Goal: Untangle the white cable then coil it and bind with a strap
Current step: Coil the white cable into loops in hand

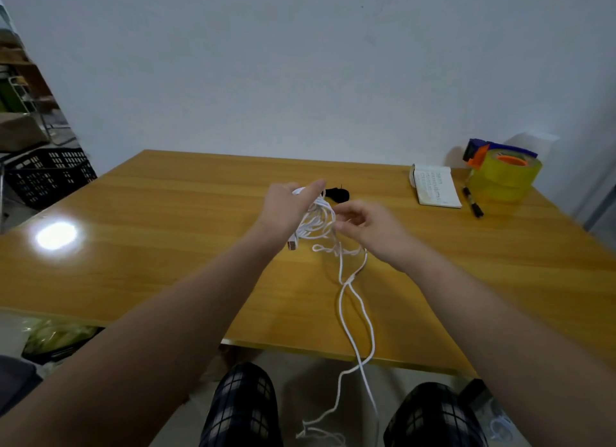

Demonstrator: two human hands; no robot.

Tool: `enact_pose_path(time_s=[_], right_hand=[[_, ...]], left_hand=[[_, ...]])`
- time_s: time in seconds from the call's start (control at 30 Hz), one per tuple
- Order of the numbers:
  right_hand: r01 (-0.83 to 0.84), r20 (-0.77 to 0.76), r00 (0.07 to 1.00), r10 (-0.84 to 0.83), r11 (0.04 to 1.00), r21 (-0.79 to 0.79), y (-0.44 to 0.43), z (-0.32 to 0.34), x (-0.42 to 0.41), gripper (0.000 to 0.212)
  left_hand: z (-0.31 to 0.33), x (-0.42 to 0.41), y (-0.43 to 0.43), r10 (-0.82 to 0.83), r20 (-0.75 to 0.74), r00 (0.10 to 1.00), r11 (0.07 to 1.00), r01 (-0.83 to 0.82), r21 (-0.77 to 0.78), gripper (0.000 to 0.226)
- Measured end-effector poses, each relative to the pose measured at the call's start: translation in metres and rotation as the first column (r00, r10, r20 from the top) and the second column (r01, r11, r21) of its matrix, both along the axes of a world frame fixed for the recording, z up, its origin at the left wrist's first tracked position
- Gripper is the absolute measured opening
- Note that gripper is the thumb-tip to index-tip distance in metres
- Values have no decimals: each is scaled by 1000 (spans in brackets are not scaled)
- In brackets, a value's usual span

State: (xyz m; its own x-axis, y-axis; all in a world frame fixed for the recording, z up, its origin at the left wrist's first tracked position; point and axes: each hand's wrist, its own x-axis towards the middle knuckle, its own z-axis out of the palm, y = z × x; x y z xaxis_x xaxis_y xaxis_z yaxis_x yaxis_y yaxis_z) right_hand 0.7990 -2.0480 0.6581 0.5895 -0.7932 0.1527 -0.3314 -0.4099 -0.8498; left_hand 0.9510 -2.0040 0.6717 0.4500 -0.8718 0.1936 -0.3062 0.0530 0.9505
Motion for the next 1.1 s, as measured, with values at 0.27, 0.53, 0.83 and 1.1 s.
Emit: enact_pose_path(time_s=[0.27, 0.53, 0.83, 1.1], right_hand=[[65, -93, 992, -86, 974, -215, -3, 6, 2, 6], [45, -12, 999, -46, 998, -47, -10, -3, 3, 9], [150, 345, 933, -100, 982, -119, -15, 6, -21, 18], [-200, 753, 658, -16, 960, 196, 15, 27, -16, 23]], left_hand=[[2, 1, -3, 4, -23, 1000, 1000, -4, 1, 45], [8, -5, -4, -16, -24, 1000, 999, 15, -33, 46], [-4, 13, -9, 16, 277, 961, 983, -66, 171, 51], [-26, 21, -18, 62, 408, 911, 913, -217, 347, 55]])
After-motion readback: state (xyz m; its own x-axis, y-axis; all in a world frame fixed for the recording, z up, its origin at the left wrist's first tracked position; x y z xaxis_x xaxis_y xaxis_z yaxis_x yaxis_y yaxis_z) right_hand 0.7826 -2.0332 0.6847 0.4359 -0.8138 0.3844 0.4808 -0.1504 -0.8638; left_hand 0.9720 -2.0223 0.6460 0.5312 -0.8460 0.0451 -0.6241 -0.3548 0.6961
